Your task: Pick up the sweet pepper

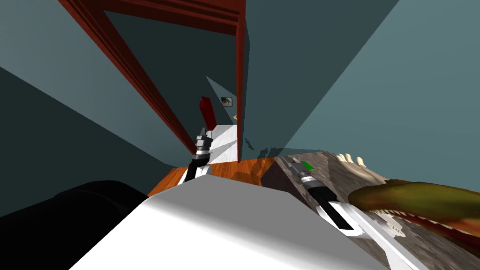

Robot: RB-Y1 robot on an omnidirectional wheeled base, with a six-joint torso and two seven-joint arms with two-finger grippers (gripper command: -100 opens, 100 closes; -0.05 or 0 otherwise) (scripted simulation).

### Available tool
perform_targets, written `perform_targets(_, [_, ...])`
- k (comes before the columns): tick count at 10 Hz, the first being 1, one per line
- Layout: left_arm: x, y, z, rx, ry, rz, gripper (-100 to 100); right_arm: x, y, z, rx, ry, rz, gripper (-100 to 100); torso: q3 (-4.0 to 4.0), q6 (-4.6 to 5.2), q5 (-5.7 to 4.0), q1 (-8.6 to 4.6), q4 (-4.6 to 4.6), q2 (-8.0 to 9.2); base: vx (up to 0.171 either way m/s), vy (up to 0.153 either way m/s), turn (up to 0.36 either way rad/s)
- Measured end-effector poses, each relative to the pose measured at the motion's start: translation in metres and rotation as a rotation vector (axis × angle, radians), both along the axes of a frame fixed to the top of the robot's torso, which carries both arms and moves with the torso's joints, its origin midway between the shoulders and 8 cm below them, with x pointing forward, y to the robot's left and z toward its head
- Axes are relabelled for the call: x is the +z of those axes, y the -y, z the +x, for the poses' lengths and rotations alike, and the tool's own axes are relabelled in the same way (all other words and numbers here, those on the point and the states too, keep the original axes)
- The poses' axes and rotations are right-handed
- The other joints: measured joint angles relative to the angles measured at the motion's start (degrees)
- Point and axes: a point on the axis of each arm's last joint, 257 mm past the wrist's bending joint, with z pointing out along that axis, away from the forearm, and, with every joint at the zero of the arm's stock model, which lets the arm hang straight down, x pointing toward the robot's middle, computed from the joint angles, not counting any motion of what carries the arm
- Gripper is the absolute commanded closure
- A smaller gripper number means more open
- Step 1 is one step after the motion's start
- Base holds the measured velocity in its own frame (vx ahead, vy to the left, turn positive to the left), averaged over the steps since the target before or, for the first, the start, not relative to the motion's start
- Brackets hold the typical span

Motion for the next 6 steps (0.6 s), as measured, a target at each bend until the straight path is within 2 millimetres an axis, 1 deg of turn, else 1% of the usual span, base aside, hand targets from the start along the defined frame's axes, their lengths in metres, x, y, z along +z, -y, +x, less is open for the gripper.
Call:
perform_targets(2, [0.000,0.000,0.000,0.000,0.000,0.000,0,-0.013,0.025,-0.002,-0.008,-0.053,-0.138,-100,-0.01,0.00,0.03,0.11,0.00,-0.02,0.072,0.109,-0.045])
perform_targets(4, [0.000,0.000,0.000,0.000,0.000,0.000,0,-0.027,0.039,-0.001,-0.016,-0.086,-0.219,-100,0.01,0.00,0.00,-0.02,0.00,0.02,0.076,0.087,-0.060])
perform_targets(6, [0.000,0.000,0.000,0.000,0.000,0.000,0,-0.042,0.066,-0.006,-0.019,-0.139,-0.346,-100,-0.05,0.00,0.02,0.10,-0.02,-0.09,0.097,0.131,-0.072])
